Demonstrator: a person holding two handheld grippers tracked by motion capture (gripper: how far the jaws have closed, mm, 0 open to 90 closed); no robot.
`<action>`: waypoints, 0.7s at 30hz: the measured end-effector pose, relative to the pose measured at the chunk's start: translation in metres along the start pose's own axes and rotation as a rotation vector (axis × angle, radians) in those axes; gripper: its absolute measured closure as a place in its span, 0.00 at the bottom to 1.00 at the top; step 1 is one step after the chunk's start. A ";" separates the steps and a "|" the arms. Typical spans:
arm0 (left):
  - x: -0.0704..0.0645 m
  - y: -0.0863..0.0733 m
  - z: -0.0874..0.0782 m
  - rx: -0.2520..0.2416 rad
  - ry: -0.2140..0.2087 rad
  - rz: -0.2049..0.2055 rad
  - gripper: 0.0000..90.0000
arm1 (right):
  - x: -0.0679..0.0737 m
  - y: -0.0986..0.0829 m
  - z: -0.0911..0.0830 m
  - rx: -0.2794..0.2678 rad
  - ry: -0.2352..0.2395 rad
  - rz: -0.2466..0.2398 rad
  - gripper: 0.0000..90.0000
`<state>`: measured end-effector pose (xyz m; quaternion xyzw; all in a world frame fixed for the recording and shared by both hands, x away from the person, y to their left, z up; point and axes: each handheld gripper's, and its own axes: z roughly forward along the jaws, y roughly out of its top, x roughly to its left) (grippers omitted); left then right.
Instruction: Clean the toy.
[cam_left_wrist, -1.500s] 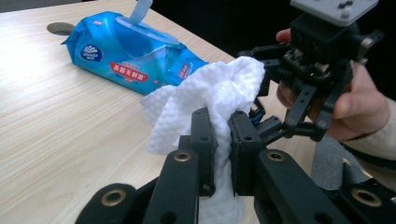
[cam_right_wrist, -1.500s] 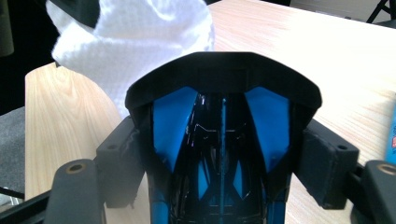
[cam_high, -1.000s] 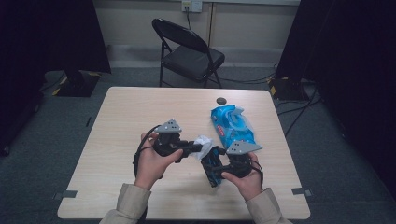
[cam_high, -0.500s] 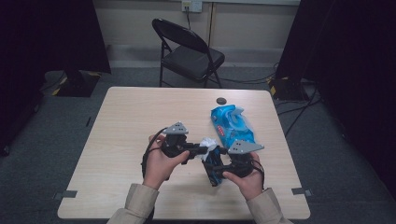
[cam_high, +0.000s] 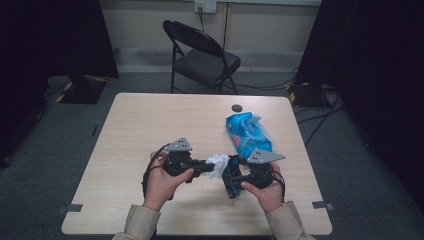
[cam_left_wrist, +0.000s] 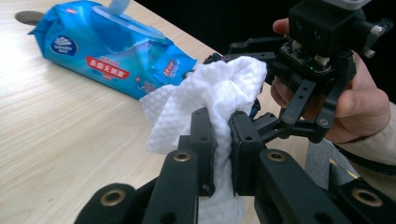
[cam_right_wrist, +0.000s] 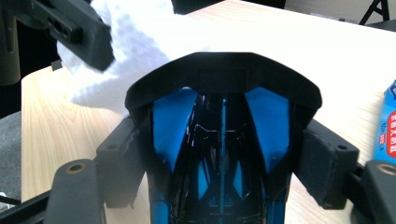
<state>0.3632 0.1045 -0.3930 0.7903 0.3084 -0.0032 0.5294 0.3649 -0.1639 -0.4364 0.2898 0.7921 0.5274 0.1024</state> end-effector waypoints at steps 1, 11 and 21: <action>0.001 0.000 -0.002 -0.009 0.002 -0.002 0.91 | 0.000 0.000 0.000 0.000 -0.001 0.001 0.29; 0.005 -0.012 0.001 0.023 -0.003 -0.013 0.91 | 0.000 0.002 -0.001 -0.012 0.004 0.002 0.29; 0.004 -0.017 0.019 0.058 -0.005 -0.003 0.91 | 0.004 0.003 -0.001 -0.015 0.017 -0.006 0.29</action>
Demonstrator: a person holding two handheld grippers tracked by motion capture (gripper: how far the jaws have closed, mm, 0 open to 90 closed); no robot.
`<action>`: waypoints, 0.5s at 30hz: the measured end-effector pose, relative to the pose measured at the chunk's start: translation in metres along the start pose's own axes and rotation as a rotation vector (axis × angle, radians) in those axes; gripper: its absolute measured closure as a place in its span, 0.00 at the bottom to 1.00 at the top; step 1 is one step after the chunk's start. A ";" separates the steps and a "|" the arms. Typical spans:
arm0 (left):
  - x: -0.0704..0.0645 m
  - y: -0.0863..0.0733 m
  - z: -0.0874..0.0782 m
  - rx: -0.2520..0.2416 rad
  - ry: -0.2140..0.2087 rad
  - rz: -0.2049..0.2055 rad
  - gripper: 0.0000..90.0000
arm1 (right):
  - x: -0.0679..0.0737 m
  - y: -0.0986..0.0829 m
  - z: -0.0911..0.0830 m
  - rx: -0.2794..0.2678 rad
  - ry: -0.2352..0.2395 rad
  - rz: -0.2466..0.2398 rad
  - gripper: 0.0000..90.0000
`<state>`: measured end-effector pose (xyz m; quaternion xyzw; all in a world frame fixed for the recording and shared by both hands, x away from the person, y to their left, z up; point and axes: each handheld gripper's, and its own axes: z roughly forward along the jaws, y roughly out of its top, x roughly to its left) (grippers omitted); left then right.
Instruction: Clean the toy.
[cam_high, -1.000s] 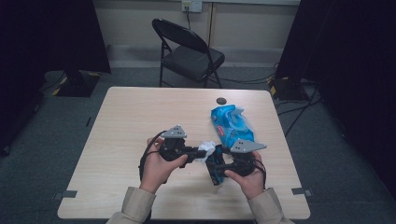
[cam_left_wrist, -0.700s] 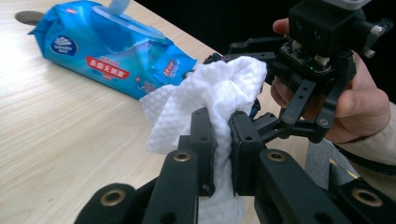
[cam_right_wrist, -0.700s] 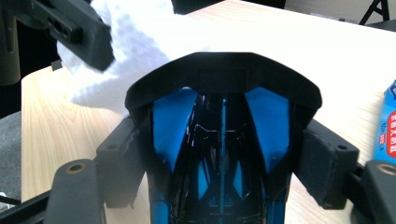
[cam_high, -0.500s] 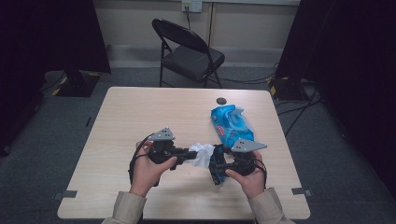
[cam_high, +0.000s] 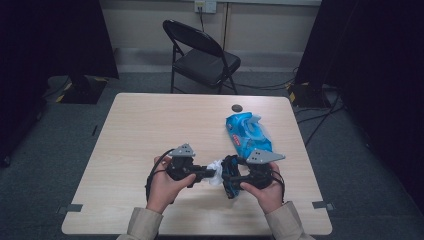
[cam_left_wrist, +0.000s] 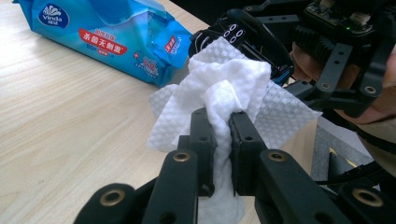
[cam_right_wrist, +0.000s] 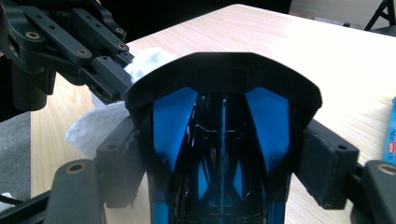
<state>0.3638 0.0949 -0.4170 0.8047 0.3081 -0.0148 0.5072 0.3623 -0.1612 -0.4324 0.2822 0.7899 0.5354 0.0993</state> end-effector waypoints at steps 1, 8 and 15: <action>0.000 0.000 0.001 0.002 0.000 0.002 0.91 | 0.000 0.000 0.000 0.001 0.002 -0.001 0.29; -0.001 -0.004 0.011 0.029 0.007 0.008 0.91 | 0.001 0.001 -0.001 -0.009 0.007 -0.001 0.29; -0.003 -0.014 0.024 0.061 0.003 0.005 0.91 | 0.003 0.002 0.000 -0.012 0.013 0.002 0.29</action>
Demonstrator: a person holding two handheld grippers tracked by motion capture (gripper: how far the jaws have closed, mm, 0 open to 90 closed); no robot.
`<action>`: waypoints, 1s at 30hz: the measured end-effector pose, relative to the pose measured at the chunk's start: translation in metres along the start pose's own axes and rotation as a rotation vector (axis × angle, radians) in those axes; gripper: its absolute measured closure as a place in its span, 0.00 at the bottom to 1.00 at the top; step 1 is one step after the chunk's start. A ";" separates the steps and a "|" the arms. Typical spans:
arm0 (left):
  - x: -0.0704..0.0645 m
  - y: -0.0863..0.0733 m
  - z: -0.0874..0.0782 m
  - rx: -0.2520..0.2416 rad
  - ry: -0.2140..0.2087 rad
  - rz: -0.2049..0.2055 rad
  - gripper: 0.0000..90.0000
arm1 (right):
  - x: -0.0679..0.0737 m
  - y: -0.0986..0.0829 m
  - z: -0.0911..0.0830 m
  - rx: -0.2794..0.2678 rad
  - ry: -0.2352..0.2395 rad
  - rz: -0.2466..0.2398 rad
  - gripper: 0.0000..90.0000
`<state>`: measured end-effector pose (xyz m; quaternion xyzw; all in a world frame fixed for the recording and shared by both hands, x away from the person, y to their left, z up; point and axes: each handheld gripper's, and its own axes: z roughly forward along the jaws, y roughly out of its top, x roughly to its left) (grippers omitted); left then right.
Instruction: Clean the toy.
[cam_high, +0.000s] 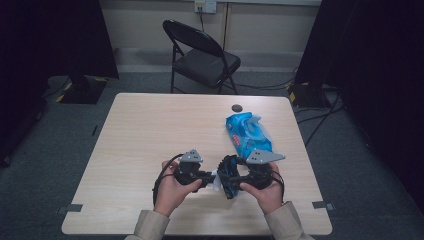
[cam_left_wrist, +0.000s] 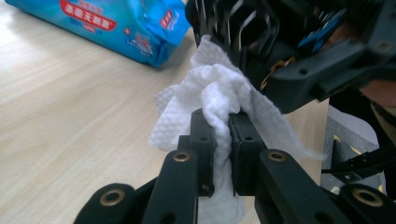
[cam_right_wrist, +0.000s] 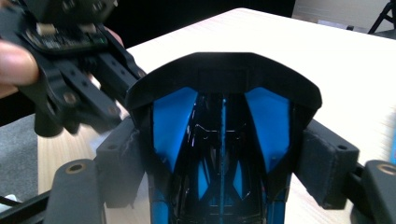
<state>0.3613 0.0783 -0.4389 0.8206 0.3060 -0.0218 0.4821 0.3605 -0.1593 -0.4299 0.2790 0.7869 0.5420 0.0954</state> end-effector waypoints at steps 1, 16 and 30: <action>0.000 -0.001 0.002 0.002 0.001 0.001 0.91 | 0.001 0.000 0.000 -0.001 0.001 -0.001 0.29; -0.004 -0.027 0.030 0.063 -0.034 -0.009 0.91 | 0.001 0.002 0.000 -0.008 0.006 0.001 0.29; 0.012 -0.011 -0.012 -0.017 0.016 -0.019 0.91 | -0.002 0.000 -0.003 -0.015 0.001 0.008 0.29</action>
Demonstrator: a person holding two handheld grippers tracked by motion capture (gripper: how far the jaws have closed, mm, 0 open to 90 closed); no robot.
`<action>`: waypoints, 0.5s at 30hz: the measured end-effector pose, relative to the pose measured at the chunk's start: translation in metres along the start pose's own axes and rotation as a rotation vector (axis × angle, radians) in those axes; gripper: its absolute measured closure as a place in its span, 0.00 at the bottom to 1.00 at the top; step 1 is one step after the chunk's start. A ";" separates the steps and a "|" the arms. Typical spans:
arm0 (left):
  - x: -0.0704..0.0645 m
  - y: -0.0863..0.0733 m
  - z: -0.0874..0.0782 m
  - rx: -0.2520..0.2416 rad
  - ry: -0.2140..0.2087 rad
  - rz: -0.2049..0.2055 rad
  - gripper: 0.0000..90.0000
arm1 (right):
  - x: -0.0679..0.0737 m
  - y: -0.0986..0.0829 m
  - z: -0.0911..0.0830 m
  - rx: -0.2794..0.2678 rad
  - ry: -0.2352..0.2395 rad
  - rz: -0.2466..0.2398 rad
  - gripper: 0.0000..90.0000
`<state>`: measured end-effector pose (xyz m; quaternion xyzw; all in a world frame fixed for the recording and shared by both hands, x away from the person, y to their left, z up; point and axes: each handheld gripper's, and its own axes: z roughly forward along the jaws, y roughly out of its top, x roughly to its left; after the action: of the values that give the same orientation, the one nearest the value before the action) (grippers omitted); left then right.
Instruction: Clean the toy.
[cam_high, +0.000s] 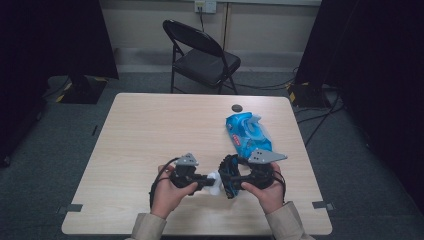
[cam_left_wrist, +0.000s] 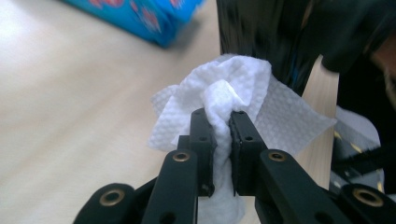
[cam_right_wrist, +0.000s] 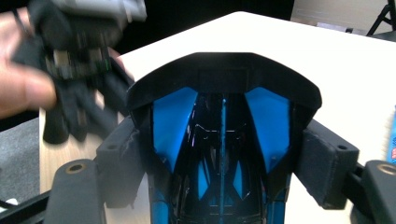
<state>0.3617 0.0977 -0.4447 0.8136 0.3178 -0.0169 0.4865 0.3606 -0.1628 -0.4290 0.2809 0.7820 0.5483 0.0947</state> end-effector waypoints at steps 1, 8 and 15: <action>0.001 0.003 -0.005 -0.014 0.009 -0.003 0.91 | 0.000 0.000 0.000 0.001 0.001 0.004 0.29; 0.005 0.026 -0.035 -0.095 0.032 0.009 0.91 | 0.001 -0.001 0.002 0.011 0.002 -0.001 0.29; -0.002 0.037 -0.028 -0.112 0.002 0.022 0.91 | 0.004 -0.002 0.006 0.021 0.017 -0.010 0.29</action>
<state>0.3725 0.1075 -0.4002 0.7887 0.3097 0.0068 0.5310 0.3595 -0.1561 -0.4325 0.2734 0.7897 0.5421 0.0877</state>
